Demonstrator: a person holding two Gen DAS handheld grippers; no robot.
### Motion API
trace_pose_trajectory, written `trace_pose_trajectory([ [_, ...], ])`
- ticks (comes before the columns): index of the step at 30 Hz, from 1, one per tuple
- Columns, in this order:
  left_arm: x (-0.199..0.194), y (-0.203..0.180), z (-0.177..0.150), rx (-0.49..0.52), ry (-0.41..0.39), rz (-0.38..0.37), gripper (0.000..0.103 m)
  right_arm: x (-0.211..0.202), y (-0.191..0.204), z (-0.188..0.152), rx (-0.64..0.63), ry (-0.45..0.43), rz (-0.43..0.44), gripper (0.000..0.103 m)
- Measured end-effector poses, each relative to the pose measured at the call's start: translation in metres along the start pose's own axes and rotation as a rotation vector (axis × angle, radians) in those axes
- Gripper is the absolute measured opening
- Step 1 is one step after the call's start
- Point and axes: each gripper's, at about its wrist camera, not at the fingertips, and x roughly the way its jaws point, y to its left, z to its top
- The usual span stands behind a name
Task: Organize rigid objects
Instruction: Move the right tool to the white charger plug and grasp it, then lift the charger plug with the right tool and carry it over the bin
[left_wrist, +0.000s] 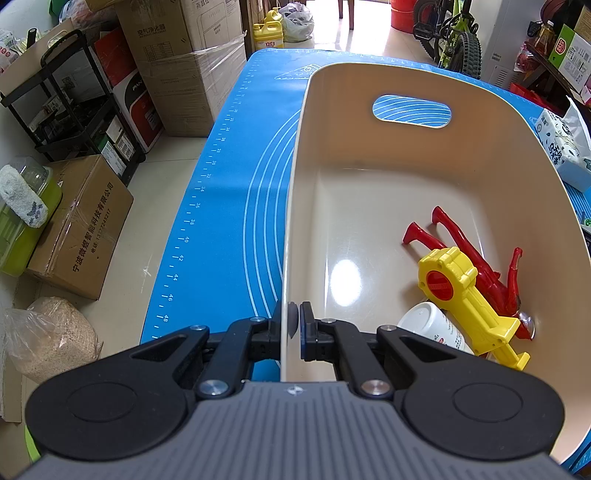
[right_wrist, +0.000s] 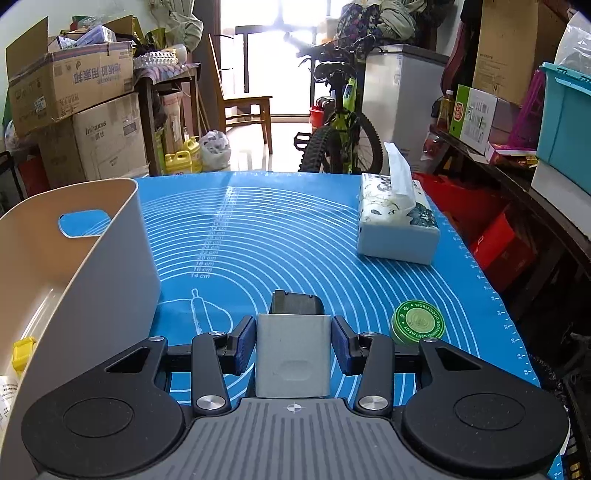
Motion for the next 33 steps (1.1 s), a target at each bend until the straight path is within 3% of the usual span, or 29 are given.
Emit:
trace_pose_trajectory([
  [12,0.001,-0.001,0.000,0.000,0.000,0.000,0.007,-0.013,-0.004,0.002,0.014,-0.035,-0.002,0.050],
  [21,0.001,-0.001,0.000,0.000,0.000,0.000,0.007,-0.033,-0.002,0.011,0.002,-0.112,-0.005,0.050],
  [33,0.001,-0.001,-0.001,0.001,0.000,0.000,0.007,-0.088,0.032,0.047,-0.045,-0.264,0.134,0.050],
])
